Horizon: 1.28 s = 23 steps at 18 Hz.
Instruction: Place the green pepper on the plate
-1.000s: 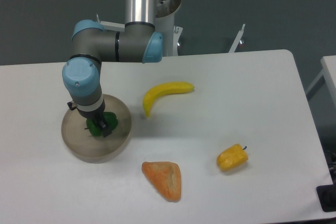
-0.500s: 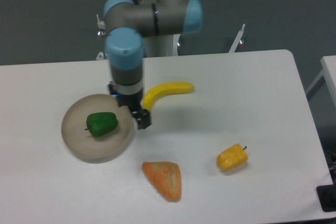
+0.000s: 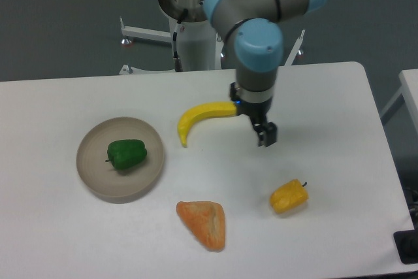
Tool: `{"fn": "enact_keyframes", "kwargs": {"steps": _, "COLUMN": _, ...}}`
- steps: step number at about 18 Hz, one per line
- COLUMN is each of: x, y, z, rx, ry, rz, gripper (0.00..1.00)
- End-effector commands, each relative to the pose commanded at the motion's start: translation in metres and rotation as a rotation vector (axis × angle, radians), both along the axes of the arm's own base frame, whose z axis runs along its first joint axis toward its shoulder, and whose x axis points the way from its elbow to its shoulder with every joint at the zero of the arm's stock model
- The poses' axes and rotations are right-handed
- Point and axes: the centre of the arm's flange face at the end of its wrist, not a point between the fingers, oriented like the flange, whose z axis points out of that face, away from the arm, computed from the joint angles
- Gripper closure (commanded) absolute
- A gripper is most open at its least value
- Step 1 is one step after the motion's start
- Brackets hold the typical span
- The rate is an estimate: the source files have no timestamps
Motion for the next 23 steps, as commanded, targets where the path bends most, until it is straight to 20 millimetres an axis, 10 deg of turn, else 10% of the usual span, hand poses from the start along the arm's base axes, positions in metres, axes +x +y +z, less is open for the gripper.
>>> {"fn": "enact_keyframes", "kwargs": {"steps": 10, "x": -0.033, "y": 0.012, "z": -0.009, "rx": 0.057, "ry": -0.039, "rz": 0.047, "gripper": 0.00}}
{"fn": "enact_keyframes", "kwargs": {"steps": 23, "x": -0.028, "y": 0.009, "z": -0.011, "rx": 0.049, "ry": -0.045, "rz": 0.051, "gripper": 0.00}}
